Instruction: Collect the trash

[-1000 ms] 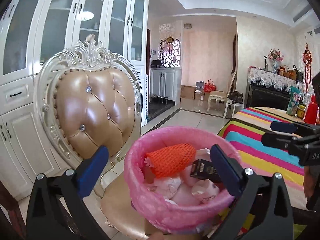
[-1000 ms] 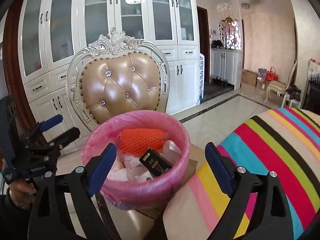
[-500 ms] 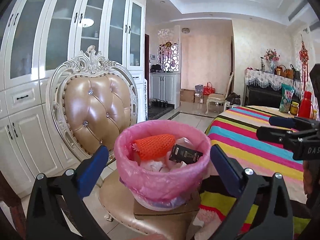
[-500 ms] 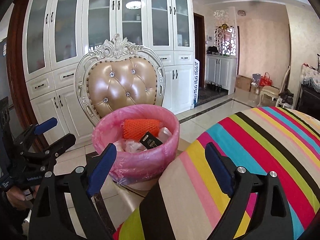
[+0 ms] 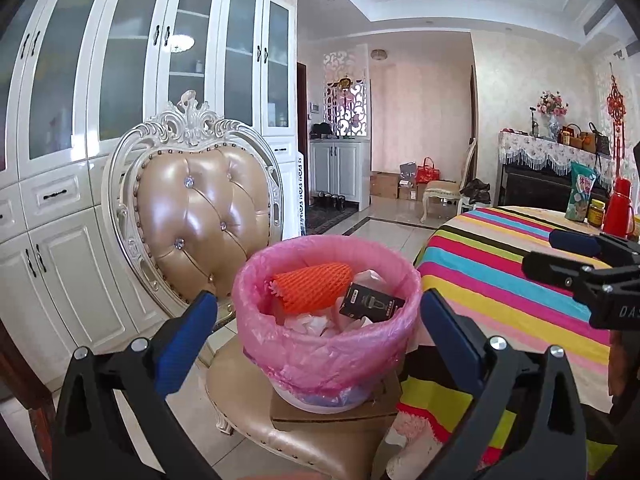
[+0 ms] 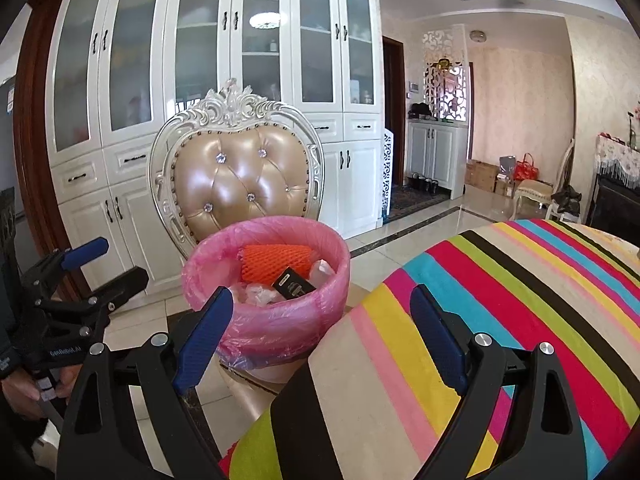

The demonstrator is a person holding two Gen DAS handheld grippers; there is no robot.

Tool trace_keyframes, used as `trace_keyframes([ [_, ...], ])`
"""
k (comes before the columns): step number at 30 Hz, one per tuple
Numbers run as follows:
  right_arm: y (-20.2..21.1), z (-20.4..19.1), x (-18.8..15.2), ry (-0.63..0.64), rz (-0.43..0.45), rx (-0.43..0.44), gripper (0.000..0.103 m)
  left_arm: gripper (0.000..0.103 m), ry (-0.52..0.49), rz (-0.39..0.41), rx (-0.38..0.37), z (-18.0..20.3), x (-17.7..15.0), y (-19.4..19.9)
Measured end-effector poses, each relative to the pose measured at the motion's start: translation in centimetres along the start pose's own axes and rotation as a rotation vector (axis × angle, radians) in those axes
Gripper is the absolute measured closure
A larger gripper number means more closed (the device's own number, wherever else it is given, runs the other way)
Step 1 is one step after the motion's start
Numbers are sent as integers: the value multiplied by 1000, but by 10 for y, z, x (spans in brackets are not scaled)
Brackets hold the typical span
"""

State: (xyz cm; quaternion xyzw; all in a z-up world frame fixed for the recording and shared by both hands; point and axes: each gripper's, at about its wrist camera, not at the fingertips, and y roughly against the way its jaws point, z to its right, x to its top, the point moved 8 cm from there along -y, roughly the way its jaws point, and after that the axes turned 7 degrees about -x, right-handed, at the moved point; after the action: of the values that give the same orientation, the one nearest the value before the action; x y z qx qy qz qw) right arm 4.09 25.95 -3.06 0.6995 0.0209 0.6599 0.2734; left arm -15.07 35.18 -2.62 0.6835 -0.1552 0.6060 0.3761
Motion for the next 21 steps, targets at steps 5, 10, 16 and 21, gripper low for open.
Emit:
trace_keyframes([
  [5,3,-1,3,11,16,-22,18,4,-1,8,2,7,4,0],
  [10,3,-1,3,12,15,-25,18,4,1,0,1,8,4,-1],
  [16,3,0,2,8,12,-25,18,4,18,-15,-2,4,3,-3],
  [21,2,0,1,8,9,-22,18,4,30,-25,-5,0,2,-4],
])
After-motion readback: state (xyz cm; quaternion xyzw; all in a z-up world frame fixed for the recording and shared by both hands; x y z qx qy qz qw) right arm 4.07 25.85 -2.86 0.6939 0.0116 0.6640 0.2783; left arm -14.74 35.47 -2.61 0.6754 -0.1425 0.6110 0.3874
